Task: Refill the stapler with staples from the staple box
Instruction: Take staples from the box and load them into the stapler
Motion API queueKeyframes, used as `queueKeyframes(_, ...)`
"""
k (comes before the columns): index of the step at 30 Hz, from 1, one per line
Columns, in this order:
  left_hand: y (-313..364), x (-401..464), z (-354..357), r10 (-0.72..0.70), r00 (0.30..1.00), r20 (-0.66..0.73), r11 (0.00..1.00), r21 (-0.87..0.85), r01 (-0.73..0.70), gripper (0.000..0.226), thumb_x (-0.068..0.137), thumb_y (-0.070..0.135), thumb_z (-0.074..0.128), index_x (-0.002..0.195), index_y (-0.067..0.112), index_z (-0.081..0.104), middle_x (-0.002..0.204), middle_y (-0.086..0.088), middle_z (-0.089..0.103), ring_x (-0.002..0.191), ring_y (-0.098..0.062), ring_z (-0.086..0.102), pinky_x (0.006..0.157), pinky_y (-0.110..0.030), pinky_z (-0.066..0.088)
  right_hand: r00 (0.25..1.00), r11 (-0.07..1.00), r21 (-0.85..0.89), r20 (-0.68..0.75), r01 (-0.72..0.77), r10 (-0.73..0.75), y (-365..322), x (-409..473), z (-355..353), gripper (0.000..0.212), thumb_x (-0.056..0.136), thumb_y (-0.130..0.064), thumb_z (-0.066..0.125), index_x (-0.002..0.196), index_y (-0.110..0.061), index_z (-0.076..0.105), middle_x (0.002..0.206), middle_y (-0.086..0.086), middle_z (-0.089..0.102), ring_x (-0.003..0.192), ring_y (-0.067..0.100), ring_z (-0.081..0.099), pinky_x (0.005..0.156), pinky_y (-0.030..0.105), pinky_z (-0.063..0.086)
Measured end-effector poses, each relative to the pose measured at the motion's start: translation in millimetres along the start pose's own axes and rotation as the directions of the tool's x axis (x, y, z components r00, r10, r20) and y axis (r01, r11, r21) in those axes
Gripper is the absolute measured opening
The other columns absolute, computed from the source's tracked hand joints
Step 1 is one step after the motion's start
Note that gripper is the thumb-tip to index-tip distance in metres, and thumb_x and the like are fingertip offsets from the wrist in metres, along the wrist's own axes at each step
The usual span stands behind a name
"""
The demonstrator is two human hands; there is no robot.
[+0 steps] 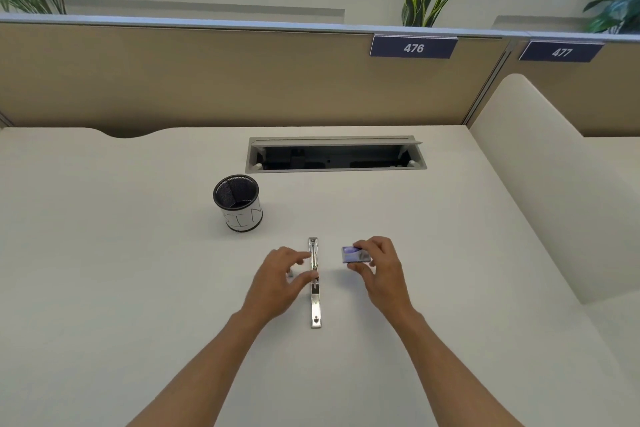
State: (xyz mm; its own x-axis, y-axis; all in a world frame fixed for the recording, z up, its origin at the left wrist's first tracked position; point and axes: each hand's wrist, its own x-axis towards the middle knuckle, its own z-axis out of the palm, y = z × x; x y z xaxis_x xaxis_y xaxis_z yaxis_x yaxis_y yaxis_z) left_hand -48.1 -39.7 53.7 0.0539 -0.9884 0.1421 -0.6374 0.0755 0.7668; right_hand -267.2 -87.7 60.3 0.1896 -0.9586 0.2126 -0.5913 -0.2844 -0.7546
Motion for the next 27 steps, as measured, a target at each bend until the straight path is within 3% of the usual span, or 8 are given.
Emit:
queueKeyframes(3, -25.4, -1.8, -5.4, 0.052, 0.999, -0.003, 0.973, 0.224, -0.05, 0.048, 0.078, 0.041, 0.075, 0.12, 0.02, 0.064, 0.109, 0.001, 0.058, 0.097, -0.017, 0.051, 0.088, -0.03, 0.041, 0.999, 0.998, -0.061, -0.035, -0.028, 0.026, 10.1, 13.7, -0.8, 0.032, 0.08, 0.001, 0.073, 0.111, -0.003, 0.065, 0.108, 0.012, 0.055, 0.096, 0.025, 0.055, 0.083, 0.029, 0.046)
queueKeyframes(8, -49.7, -9.7, -5.6, 0.015, 0.996, 0.093, 0.952, 0.303, -0.043, 0.062, 0.079, 0.051, 0.067, 0.129, 0.016, 0.057, 0.12, -0.003, 0.056, 0.105, -0.023, 0.052, 0.093, -0.035, 0.043, 0.991, 0.985, -0.113, 0.012, -0.131, 0.134, 28.1, 42.4, 0.0, 0.032, 0.085, 0.008, 0.063, 0.116, 0.0, 0.063, 0.112, 0.016, 0.055, 0.102, 0.029, 0.055, 0.087, 0.022, 0.038)
queueKeyframes(14, -53.2, -8.5, 1.2, 0.003, 0.998, 0.065, 0.969, 0.247, -0.019, 0.047, 0.081, 0.036, 0.072, 0.121, 0.013, 0.063, 0.111, -0.001, 0.057, 0.097, -0.02, 0.054, 0.089, -0.032, 0.044, 0.981, 0.973, -0.138, 0.032, -0.187, 0.193, 42.8, 76.3, 2.5, 0.035, 0.085, 0.013, 0.057, 0.118, 0.001, 0.062, 0.114, 0.017, 0.054, 0.107, 0.029, 0.052, 0.088, 0.015, 0.033)
queueKeyframes(23, -57.0, -2.7, 1.5, -0.002, 0.998, 0.057, 0.988, 0.154, -0.007, 0.035, 0.086, 0.038, 0.06, 0.109, 0.014, 0.069, 0.103, 0.002, 0.058, 0.094, -0.015, 0.056, 0.088, -0.03, 0.046, 0.972, 0.957, -0.187, 0.032, -0.223, 0.233, 56.9, 94.5, 10.7, 0.037, 0.085, 0.013, 0.054, 0.119, 0.003, 0.062, 0.117, 0.021, 0.058, 0.109, 0.037, 0.053, 0.097, 0.04, 0.044)
queueKeyframes(27, -58.5, -0.9, 1.2, -0.011, 0.998, 0.059, 0.992, 0.127, 0.004, 0.036, 0.086, 0.041, 0.059, 0.107, 0.013, 0.07, 0.101, 0.003, 0.058, 0.094, -0.014, 0.056, 0.087, -0.026, 0.043, 0.967, 0.952, -0.196, 0.053, -0.236, 0.251, 57.1, 95.2, 12.3, 0.045, 0.085, 0.012, 0.054, 0.129, 0.0, 0.057, 0.129, 0.019, 0.055, 0.12, 0.038, 0.049, 0.103, 0.041, 0.04)
